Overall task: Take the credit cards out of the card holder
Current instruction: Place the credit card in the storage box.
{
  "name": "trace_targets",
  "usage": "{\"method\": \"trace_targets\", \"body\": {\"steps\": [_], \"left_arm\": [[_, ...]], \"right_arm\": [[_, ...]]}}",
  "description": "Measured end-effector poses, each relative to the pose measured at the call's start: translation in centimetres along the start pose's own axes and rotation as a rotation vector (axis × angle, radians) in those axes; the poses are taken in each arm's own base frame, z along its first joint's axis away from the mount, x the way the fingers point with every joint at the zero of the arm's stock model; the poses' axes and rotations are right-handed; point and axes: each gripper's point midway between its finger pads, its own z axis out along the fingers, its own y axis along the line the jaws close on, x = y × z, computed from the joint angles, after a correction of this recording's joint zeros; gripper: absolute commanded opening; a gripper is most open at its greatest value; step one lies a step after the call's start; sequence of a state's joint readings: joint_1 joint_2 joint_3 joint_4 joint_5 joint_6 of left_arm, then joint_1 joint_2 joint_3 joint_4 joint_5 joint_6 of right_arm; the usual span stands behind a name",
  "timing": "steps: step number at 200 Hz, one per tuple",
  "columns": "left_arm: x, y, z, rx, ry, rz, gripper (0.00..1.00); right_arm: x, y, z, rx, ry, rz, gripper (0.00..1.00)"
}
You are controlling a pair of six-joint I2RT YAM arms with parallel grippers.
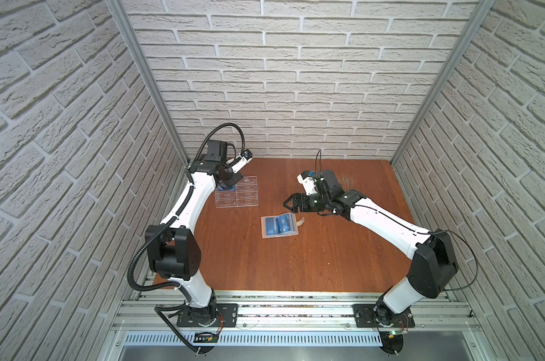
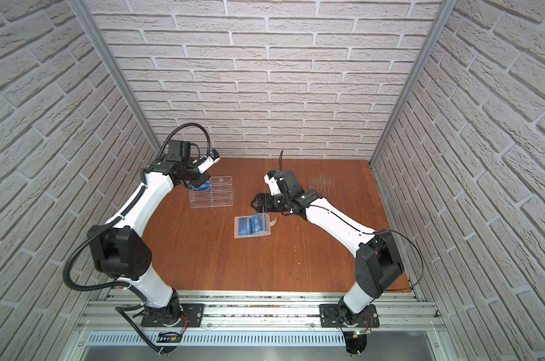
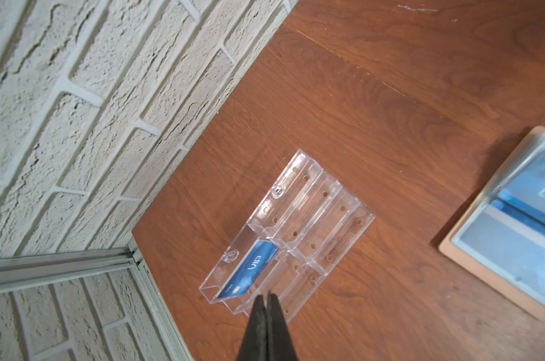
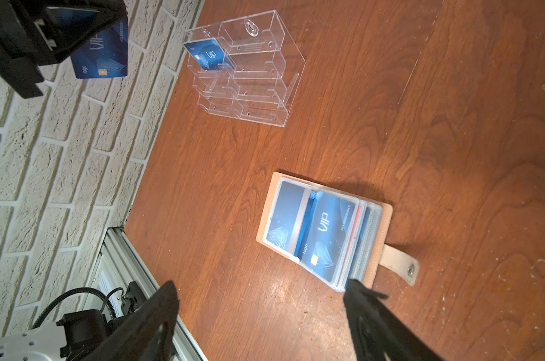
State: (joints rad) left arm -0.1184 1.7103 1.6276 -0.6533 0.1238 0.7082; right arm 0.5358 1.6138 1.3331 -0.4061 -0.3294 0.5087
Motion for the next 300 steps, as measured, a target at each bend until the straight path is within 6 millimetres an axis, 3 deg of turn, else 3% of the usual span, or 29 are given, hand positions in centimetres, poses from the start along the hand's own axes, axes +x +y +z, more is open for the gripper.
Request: {"method": "trace_targets", "body": {"steps": [56,123,300], "left_arm": [[1.5,0.5,2.9,0.127,-0.058,0.275,0.00],[2.8,-1.2,6.2,0.295,-0.135,0.435,0.00],[5.4,-1.6,8.6,0.377,-0.164,0.467,0.00]], "right_arm": [[-0.5,-2.2,-0.4,0.035,0.019,0.020,0.91],[0.0,-4.8,2.1,0.058,0.083,0.060,0.92],[-0.3,-5.7,2.5,0.046,0.098,0.081,0.92]]}}
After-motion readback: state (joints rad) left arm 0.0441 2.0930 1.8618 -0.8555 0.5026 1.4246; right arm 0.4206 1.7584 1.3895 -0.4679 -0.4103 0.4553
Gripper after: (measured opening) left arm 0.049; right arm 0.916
